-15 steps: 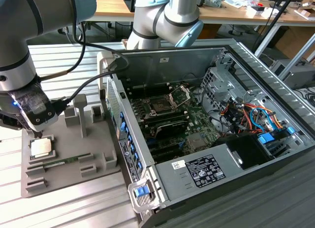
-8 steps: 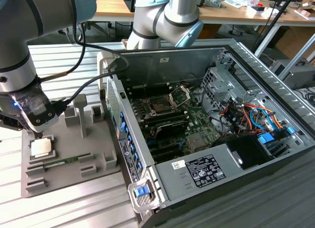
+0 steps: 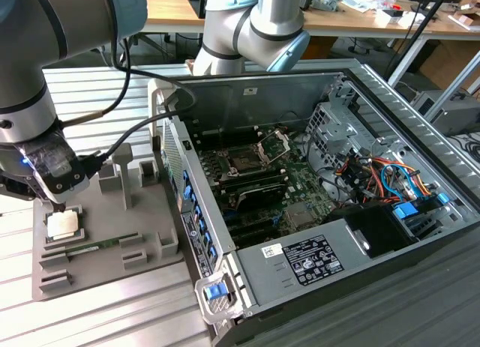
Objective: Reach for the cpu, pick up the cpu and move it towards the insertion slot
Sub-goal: 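Pick up the cpu and move it towards the insertion slot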
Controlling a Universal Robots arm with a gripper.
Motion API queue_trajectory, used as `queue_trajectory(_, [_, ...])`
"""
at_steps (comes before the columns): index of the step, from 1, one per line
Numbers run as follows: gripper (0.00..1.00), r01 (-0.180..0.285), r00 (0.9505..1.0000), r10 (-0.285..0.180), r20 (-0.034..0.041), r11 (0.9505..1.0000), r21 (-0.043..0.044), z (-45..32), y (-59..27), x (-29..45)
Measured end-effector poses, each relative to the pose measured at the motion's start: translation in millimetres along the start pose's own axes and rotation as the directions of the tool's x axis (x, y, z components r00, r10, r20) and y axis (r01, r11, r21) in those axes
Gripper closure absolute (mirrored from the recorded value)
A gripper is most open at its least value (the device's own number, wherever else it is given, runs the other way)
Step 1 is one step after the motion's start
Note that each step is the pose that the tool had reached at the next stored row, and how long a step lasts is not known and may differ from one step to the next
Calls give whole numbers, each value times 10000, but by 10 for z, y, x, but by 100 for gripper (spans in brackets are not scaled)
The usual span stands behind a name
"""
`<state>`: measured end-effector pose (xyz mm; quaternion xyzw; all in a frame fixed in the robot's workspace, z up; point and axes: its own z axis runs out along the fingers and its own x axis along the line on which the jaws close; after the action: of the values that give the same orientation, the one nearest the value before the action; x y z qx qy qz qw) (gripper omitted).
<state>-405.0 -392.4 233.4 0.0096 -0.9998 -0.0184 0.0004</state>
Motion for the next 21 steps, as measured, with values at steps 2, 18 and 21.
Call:
queue_trajectory(2, [89, 0, 10000, 0, -1, 10000, 0, 7, 0, 0])
queue_trajectory(18, [89, 2, 10000, -2, 0, 10000, 0, 80, -19, 12])
queue_trajectory(21, [89, 4, 10000, -4, -3, 10000, 1, 87, -28, 15])
